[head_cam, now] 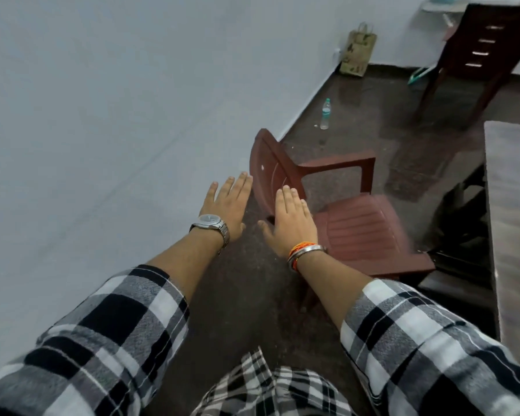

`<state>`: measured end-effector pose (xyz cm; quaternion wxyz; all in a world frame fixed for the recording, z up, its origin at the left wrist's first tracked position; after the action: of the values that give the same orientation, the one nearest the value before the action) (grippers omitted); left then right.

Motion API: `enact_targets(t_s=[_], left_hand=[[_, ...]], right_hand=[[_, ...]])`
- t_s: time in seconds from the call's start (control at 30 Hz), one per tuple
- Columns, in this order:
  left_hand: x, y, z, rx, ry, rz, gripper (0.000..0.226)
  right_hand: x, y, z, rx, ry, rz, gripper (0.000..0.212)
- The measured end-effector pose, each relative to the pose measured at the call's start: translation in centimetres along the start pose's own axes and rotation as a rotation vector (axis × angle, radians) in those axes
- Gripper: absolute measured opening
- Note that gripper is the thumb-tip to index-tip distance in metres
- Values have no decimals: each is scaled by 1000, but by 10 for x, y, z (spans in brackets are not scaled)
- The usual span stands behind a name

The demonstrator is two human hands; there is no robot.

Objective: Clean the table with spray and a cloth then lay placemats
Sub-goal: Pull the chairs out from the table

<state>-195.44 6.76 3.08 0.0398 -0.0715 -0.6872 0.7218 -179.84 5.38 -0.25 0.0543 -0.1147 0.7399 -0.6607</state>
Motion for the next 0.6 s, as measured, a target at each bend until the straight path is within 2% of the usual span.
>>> enact_targets(t_s=[0.27, 0.4, 0.47, 0.53, 0.6], left_hand=[[37, 32, -150, 153, 255, -50, 112], [57, 50, -237, 223, 422, -119, 107], [69, 60, -279, 243, 540, -171, 101], [74, 66, -284, 296, 606, -200, 91], [84, 68, -331, 337, 846, -253, 88]], right_hand=[[20, 46, -92, 110, 163, -58, 88], [43, 70, -152, 150, 277, -70, 88], [56, 79, -183, 162, 388, -87, 84], [60, 83, -191, 220, 437, -111, 81], [68, 88, -231, 290, 663, -143, 79]])
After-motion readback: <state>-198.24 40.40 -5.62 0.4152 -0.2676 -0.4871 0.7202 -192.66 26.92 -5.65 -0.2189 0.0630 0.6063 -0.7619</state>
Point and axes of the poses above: each hand's wrist, its own z-axis away from the middle knuckle, its own y-axis out of the palm, x = y × z, the point moved 1 cm from there along -z, towards the middle knuckle, and after that the axes turned 15 degrees about z, right-handed, at the moved point
